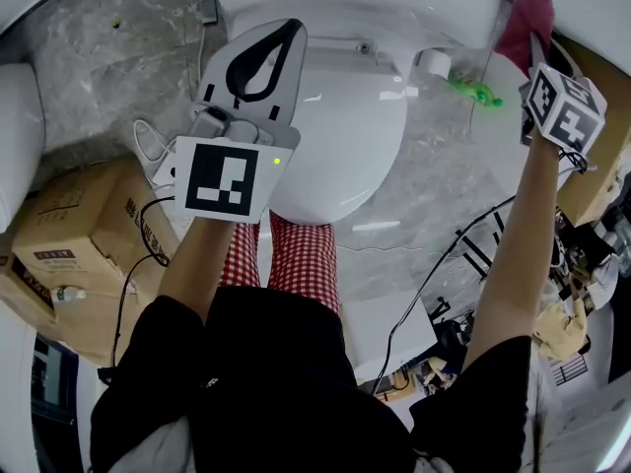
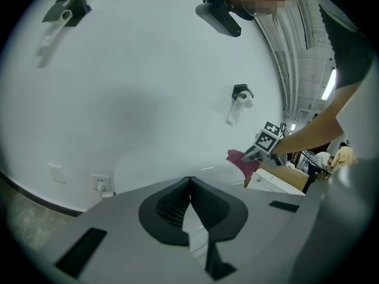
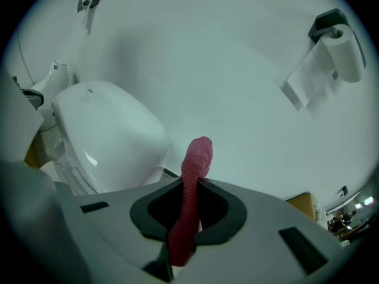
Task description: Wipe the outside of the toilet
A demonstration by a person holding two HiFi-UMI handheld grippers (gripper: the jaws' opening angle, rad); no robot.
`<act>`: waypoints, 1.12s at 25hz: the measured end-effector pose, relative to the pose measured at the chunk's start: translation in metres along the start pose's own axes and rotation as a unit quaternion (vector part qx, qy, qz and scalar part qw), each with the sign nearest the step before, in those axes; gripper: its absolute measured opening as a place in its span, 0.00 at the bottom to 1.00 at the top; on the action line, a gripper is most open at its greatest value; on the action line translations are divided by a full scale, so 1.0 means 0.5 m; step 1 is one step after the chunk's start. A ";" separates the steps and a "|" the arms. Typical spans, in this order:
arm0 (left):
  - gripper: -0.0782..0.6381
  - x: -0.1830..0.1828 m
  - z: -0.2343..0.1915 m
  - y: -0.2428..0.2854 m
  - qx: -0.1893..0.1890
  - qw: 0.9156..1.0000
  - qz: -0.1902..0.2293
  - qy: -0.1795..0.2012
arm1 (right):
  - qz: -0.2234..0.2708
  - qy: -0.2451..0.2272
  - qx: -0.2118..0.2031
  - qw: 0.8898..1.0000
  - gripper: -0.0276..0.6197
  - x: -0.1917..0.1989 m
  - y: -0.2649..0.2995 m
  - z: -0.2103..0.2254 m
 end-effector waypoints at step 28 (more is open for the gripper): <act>0.12 -0.015 -0.090 -0.054 -0.050 0.998 0.014 -0.024 | 0.329 -0.072 -0.273 0.901 0.13 -0.438 -0.233 -0.503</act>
Point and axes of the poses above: the fingertips, and each gripper's own axes: y forward along the fingers, z to its right, x out of its underside, the point moved 10 cm from there along -y, backward along the fingers, and after that the axes turned 8 degrees about -y, right-handed, at the moved point
